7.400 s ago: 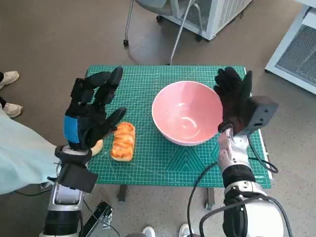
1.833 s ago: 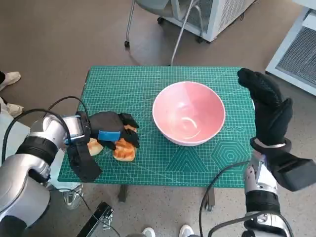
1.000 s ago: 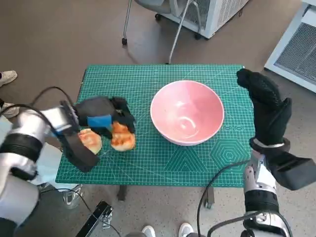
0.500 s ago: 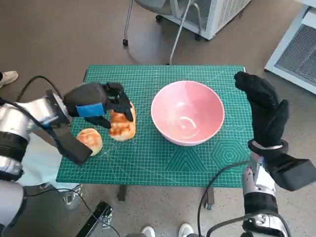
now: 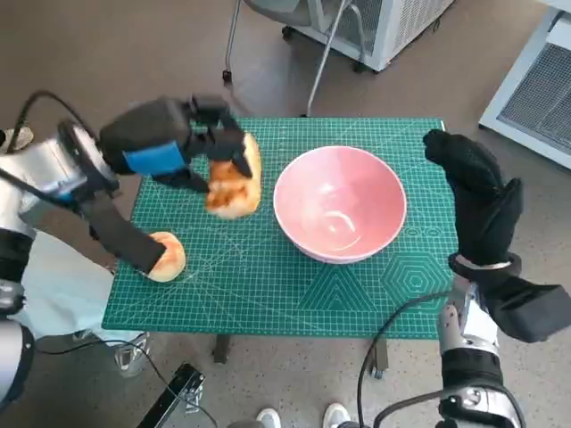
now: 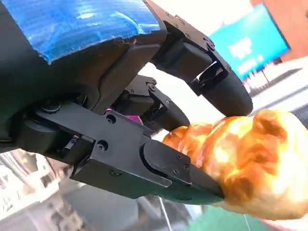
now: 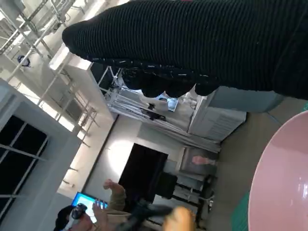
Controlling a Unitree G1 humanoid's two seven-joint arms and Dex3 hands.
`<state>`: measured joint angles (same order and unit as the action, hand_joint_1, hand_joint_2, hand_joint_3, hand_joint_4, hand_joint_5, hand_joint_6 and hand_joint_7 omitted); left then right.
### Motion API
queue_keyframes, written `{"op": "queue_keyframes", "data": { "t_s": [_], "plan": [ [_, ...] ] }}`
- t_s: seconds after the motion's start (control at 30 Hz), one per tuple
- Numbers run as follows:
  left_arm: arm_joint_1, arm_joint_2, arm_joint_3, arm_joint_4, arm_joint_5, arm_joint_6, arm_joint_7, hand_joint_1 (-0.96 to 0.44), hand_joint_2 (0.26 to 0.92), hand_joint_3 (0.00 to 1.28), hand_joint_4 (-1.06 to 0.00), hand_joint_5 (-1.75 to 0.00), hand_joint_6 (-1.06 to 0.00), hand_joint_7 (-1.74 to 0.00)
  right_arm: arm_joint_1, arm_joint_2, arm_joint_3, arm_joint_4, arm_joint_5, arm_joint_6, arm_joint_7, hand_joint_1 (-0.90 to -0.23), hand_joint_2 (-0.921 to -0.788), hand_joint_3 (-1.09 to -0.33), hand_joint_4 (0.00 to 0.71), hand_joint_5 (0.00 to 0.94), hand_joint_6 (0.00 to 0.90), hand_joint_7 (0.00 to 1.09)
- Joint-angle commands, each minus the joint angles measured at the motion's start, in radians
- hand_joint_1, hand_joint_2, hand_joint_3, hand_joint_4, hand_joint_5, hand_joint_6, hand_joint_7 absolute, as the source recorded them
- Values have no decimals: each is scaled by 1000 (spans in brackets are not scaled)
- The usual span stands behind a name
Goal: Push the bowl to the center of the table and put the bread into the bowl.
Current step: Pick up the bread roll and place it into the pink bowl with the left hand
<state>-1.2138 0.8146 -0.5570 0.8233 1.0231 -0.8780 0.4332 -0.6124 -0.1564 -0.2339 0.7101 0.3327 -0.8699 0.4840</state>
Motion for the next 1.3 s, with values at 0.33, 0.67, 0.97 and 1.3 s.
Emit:
{"op": "queue_keyframes", "data": {
  "t_s": [0.33, 0.67, 0.97, 1.3],
  "plan": [
    [-162, -233, -95, 146, 95, 40, 92, -4, 920, 121, -531, -1192, -672, -1256, 19, 5, -5, 22, 12, 8, 17, -640, -921, -723, 378, 3, 139, 587],
    [-220, -387, -144, 311, 70, 60, 44, -2, 920, 113, -544, -1178, -678, -1250, 29, 9, -6, 13, 20, 11, 20, -633, -921, -720, 385, 5, 145, 580],
    [-218, -492, -164, 422, 46, 114, -25, -2, 920, 105, -575, -1104, -675, -1289, 35, 13, -12, 13, 39, 14, 30, -642, -921, -695, 386, 4, 153, 566],
    [-183, -550, -155, 478, -10, 191, -151, -1, 921, 126, -582, -1235, -603, -1230, 43, 22, -13, 10, 41, 14, 28, -650, -921, -688, 389, 4, 161, 552]
  ]
}}
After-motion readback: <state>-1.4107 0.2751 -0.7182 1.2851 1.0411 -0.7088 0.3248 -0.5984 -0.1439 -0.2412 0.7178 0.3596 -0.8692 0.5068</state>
